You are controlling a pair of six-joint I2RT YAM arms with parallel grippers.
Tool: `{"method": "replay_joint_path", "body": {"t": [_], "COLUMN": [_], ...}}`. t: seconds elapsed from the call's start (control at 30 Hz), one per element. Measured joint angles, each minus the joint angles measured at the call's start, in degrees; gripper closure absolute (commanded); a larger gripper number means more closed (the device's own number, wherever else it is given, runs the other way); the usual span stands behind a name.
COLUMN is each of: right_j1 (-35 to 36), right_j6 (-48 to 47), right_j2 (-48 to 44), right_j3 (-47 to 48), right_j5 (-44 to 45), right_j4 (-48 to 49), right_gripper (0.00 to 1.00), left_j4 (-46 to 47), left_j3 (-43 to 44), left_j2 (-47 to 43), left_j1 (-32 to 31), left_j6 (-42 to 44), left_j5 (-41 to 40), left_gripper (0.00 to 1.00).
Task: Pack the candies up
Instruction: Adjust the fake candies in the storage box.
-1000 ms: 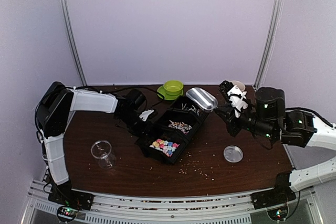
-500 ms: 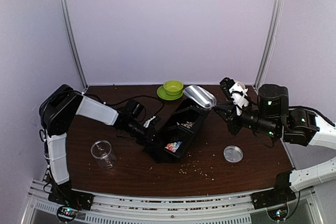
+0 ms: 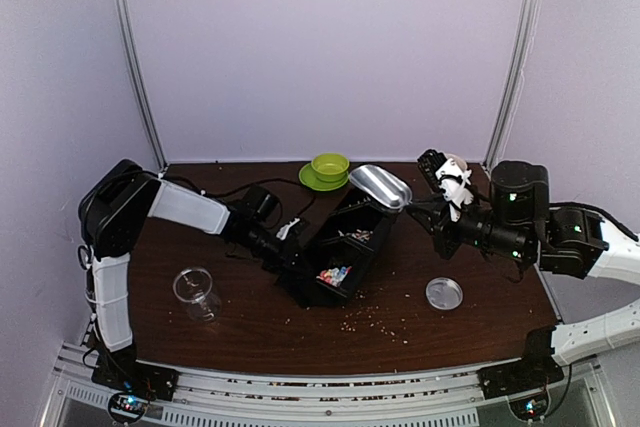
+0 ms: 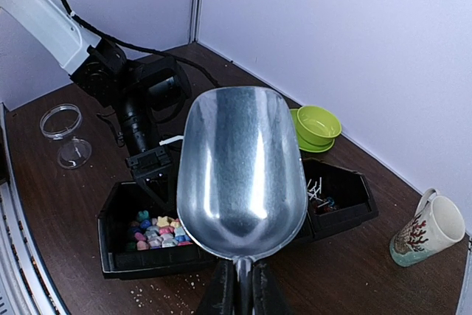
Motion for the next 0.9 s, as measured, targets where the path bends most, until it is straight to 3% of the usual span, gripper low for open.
{"method": "replay_joint_path", "body": {"t": [0.5, 0.9], "right_j1": [0.24, 5.53], "right_j6": [-0.94, 0.87], "right_j2": [7.28, 21.97], "right_j3": [6.84, 20.02], "right_j5": [-4.28, -8.41], "right_j4": [-10.78, -25.44], "right_gripper": [1.0, 1.0], "left_j4": [-23.74, -27.5], "left_j3": [4.76, 4.76], "left_j2": [-6.99, -9.05], "left_j1": [-0.24, -0.24], "left_j6": [15.21, 18.21], "left_j5": [-20.37, -30.73], "left_gripper": [1.0, 1.0]}}
